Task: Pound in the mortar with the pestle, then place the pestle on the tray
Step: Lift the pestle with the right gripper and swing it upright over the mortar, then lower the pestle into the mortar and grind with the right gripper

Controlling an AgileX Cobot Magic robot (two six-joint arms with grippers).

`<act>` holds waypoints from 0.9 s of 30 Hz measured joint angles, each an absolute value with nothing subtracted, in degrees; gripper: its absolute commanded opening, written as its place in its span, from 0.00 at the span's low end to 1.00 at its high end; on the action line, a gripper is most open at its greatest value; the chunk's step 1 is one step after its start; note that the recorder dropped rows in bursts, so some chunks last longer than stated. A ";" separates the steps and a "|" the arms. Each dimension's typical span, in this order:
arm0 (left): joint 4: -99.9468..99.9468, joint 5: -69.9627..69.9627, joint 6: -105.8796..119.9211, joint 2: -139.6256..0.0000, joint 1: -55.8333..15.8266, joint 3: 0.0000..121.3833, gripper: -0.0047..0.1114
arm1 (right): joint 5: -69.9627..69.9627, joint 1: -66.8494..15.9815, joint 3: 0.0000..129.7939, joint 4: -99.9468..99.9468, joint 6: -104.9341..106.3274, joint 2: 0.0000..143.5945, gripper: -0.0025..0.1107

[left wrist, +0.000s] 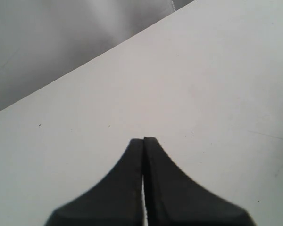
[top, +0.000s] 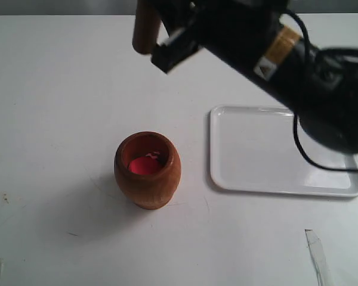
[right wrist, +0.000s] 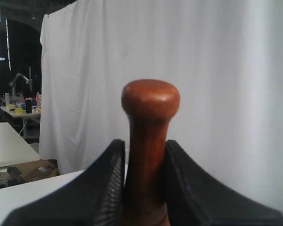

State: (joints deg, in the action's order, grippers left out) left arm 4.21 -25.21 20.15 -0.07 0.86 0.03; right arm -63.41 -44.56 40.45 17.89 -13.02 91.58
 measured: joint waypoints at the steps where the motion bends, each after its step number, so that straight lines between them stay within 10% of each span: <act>1: 4.21 -25.21 20.15 -0.07 0.86 0.03 0.04 | -65.17 -44.56 37.31 16.99 -13.19 91.58 0.02; 27: 4.21 -25.21 20.15 -0.07 0.86 0.03 0.04 | -64.55 -52.53 28.53 22.62 -10.56 95.01 0.02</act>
